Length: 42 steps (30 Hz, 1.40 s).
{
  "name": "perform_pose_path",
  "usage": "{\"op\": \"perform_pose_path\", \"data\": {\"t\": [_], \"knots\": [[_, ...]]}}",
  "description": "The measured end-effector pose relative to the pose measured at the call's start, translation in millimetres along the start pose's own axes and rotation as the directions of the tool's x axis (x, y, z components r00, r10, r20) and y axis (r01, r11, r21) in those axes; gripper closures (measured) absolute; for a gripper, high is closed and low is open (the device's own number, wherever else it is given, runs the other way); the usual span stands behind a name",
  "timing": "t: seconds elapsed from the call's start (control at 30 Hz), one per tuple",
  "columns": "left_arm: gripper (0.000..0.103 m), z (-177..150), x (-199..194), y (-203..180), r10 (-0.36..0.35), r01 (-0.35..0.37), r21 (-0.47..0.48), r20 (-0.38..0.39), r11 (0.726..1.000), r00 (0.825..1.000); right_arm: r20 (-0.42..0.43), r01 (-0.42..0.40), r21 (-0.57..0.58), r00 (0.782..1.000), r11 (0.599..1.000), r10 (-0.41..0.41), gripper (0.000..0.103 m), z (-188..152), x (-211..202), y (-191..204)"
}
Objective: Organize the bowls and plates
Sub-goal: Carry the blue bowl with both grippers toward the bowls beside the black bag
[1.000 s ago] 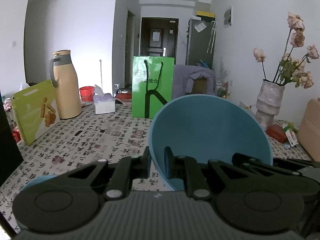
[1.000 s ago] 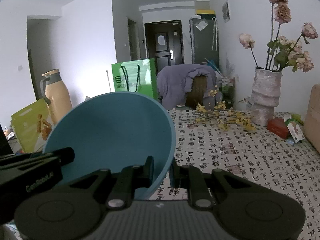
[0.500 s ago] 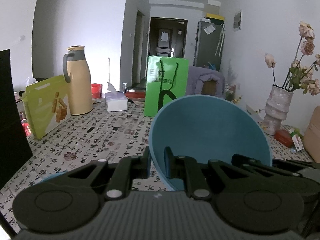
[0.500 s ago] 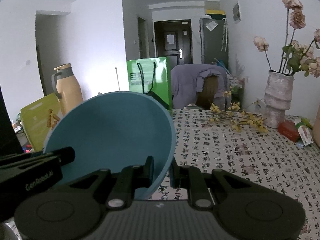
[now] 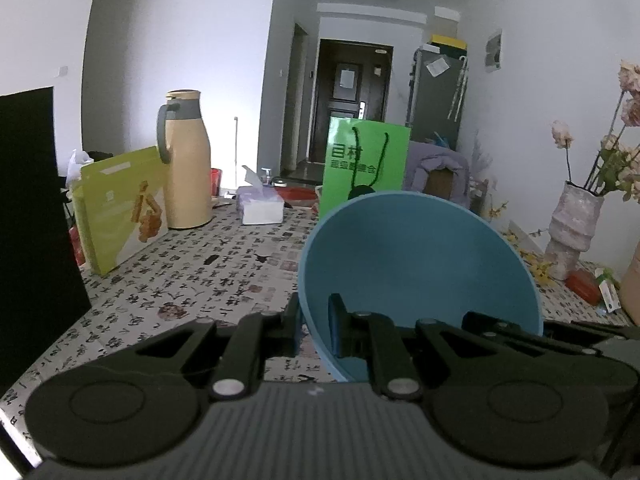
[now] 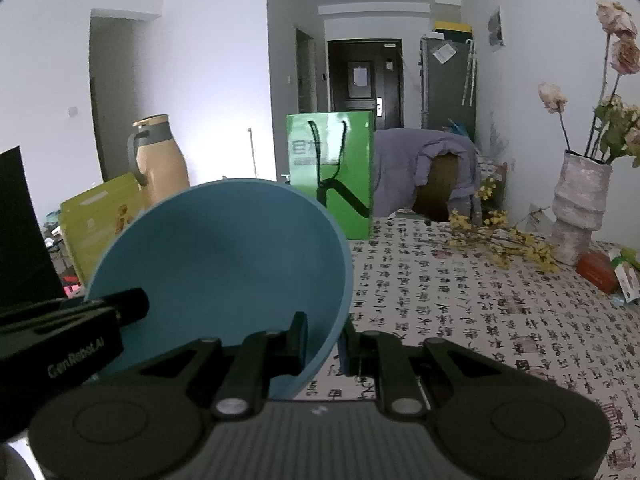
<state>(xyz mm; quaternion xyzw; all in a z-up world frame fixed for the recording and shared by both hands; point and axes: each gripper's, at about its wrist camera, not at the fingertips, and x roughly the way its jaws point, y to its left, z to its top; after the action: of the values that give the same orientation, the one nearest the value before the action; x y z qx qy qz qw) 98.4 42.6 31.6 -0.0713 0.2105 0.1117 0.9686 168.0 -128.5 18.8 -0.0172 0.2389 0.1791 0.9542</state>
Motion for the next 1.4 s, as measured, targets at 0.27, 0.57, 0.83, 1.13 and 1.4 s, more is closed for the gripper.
{"op": "perform_pose_path", "data": {"t": [0.27, 0.57, 0.83, 1.13, 1.4], "knots": [[0.09, 0.1, -4.1, 24.1, 0.019, -0.019, -0.027, 0.001, 0.999, 1.0, -0.007, -0.028, -0.02, 1.0, 0.999, 0.028, 0.088, 1.7, 2.3, 24.0], [0.09, 2.7, -9.1, 51.7, 0.043, -0.042, -0.068, 0.011, 0.997, 0.999, -0.012, -0.06, -0.05, 0.998, 0.997, 0.06, 0.088, 4.3, 1.8, 54.3], [0.09, 4.0, -12.9, 75.6, 0.065, -0.063, -0.098, 0.011, 0.993, 0.998, -0.022, -0.088, -0.074, 0.996, 0.993, 0.086, 0.088, 6.2, 5.4, 77.5], [0.09, 3.8, -16.3, 96.3, 0.093, -0.091, -0.118, 0.015, 0.989, 0.996, -0.03, -0.109, -0.1, 0.994, 0.989, 0.107, 0.088, 8.3, 9.7, 100.2], [0.09, 2.9, -18.1, 117.8, 0.121, -0.118, -0.137, 0.011, 0.984, 0.993, -0.041, -0.137, -0.116, 0.99, 0.984, 0.133, 0.088, 9.1, 16.7, 122.1]]}}
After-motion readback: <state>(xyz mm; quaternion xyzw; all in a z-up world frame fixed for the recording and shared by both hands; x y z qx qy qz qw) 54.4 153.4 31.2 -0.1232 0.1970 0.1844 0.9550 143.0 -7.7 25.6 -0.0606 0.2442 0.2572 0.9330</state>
